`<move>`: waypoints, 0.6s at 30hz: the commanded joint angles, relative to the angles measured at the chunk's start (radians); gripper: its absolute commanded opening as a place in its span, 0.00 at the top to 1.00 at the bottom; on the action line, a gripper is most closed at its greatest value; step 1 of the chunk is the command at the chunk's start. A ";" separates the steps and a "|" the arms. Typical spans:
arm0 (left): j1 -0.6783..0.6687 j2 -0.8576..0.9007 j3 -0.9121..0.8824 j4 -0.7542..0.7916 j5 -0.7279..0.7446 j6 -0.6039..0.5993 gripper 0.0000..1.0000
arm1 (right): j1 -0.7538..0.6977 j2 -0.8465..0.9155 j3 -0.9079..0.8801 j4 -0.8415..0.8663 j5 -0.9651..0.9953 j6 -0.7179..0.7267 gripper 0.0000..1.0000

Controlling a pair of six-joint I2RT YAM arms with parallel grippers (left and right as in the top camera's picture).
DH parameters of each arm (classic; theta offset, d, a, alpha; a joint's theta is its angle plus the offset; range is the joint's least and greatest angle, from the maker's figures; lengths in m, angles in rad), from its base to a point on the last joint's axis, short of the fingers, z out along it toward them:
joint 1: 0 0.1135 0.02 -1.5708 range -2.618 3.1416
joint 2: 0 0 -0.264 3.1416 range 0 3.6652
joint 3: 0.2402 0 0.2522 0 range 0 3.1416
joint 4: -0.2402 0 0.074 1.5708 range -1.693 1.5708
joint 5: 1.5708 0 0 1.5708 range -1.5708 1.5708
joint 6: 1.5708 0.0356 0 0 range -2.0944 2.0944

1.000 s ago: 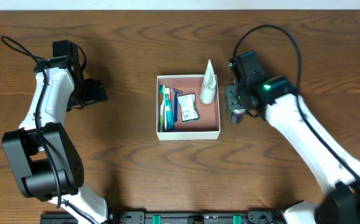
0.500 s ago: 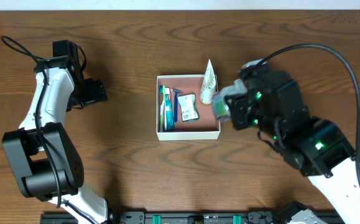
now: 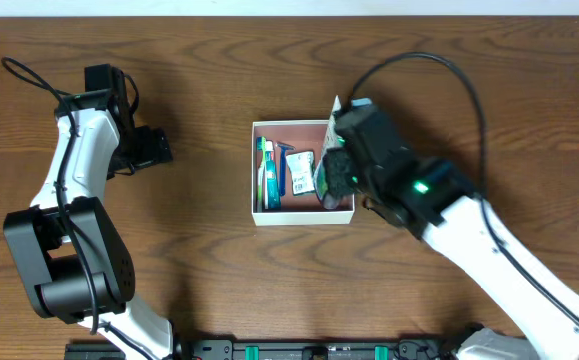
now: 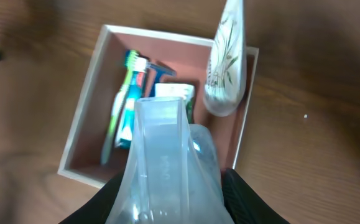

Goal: Pack container
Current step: 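Lower the dispenser bottle into the box and open the right gripper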

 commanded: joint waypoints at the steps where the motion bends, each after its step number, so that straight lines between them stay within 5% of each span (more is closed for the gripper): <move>1: 0.003 -0.027 0.005 -0.004 -0.012 -0.009 0.02 | 0.006 0.060 0.029 0.009 0.050 0.072 0.75; 10: 0.003 -0.027 0.005 -0.004 -0.013 -0.009 0.02 | 0.005 0.185 0.029 -0.014 0.117 0.166 0.71; 18: 0.003 -0.027 0.005 -0.004 -0.013 -0.009 0.02 | 0.006 0.176 0.029 -0.002 0.117 0.177 0.23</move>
